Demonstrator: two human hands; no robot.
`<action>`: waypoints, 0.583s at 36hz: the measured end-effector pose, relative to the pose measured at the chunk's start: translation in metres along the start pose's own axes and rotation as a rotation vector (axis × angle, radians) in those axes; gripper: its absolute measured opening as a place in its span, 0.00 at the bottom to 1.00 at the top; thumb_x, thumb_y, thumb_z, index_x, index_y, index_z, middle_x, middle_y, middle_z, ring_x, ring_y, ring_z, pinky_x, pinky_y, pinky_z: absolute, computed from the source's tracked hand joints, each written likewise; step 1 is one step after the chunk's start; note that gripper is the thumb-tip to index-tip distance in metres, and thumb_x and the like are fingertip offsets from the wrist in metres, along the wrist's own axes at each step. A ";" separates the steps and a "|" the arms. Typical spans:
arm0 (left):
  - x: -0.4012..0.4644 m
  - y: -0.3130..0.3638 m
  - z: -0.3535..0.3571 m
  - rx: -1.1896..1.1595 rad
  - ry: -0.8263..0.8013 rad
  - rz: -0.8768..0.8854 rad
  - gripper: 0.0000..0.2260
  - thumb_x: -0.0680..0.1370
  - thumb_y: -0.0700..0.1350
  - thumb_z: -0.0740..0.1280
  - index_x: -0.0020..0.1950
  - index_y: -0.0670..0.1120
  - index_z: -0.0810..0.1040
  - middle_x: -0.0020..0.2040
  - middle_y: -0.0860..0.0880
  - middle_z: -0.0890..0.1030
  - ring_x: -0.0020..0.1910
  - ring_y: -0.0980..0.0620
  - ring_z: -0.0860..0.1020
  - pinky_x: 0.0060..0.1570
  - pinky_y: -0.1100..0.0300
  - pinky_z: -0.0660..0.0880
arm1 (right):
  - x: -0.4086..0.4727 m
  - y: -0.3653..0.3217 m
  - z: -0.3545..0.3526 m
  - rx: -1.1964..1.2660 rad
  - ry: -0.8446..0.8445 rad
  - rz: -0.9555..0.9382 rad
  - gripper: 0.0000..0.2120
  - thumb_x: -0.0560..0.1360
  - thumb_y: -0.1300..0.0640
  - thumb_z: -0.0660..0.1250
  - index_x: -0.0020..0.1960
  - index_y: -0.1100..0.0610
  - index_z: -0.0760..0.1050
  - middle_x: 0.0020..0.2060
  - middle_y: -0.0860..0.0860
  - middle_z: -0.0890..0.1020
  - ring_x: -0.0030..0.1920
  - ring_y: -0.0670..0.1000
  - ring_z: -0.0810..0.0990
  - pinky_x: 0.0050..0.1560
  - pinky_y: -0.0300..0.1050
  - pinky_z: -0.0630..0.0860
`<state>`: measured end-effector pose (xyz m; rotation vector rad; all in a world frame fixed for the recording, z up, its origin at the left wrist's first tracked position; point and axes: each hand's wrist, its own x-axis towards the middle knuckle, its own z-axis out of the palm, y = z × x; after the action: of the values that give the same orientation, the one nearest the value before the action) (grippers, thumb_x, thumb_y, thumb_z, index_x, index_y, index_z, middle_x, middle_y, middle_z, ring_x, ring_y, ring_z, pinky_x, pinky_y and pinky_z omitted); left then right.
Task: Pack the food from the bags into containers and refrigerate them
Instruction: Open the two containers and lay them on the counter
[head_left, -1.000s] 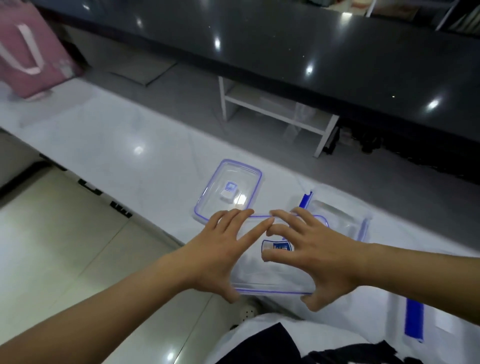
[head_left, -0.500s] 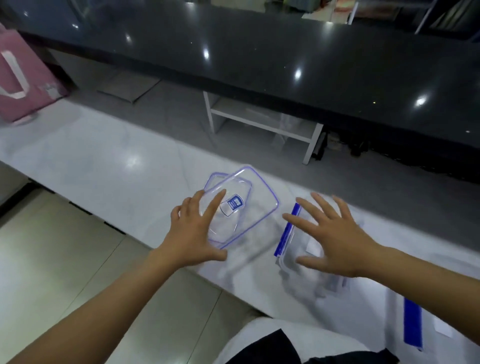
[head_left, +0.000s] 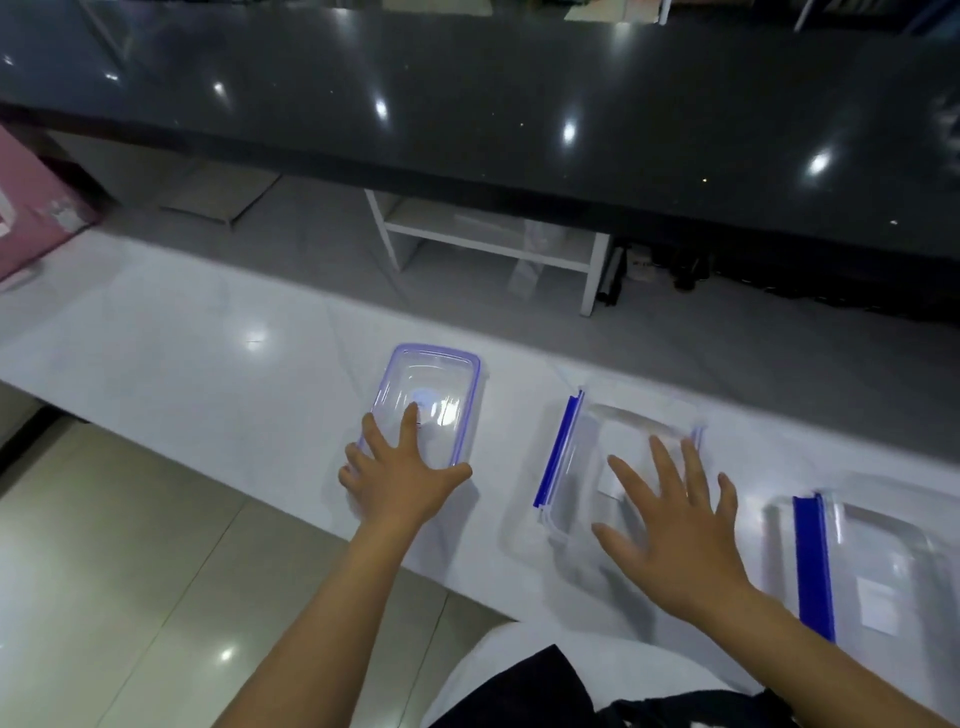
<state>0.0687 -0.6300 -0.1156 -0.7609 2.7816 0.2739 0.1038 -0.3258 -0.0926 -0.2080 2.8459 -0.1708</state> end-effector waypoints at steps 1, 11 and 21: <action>0.001 -0.001 -0.001 -0.007 0.004 -0.003 0.51 0.59 0.78 0.58 0.79 0.65 0.48 0.79 0.45 0.46 0.72 0.35 0.60 0.69 0.40 0.60 | -0.001 0.000 0.001 0.003 0.006 0.001 0.40 0.70 0.25 0.38 0.80 0.37 0.49 0.82 0.51 0.42 0.78 0.57 0.30 0.74 0.66 0.37; 0.010 -0.009 -0.005 -0.014 -0.061 0.025 0.51 0.64 0.77 0.65 0.80 0.65 0.42 0.81 0.45 0.43 0.75 0.34 0.57 0.70 0.39 0.59 | -0.002 0.007 0.006 -0.031 0.019 0.052 0.40 0.70 0.24 0.35 0.80 0.36 0.48 0.81 0.51 0.37 0.77 0.57 0.26 0.73 0.65 0.32; 0.015 0.002 -0.014 0.029 -0.098 0.136 0.53 0.64 0.74 0.70 0.80 0.65 0.41 0.81 0.44 0.41 0.75 0.35 0.56 0.70 0.41 0.59 | -0.002 0.008 0.009 -0.010 0.051 0.074 0.40 0.71 0.26 0.36 0.80 0.37 0.52 0.81 0.50 0.39 0.77 0.55 0.27 0.74 0.65 0.32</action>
<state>0.0525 -0.6389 -0.1061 -0.5372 2.7417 0.2869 0.1074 -0.3187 -0.1021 -0.1011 2.9005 -0.1489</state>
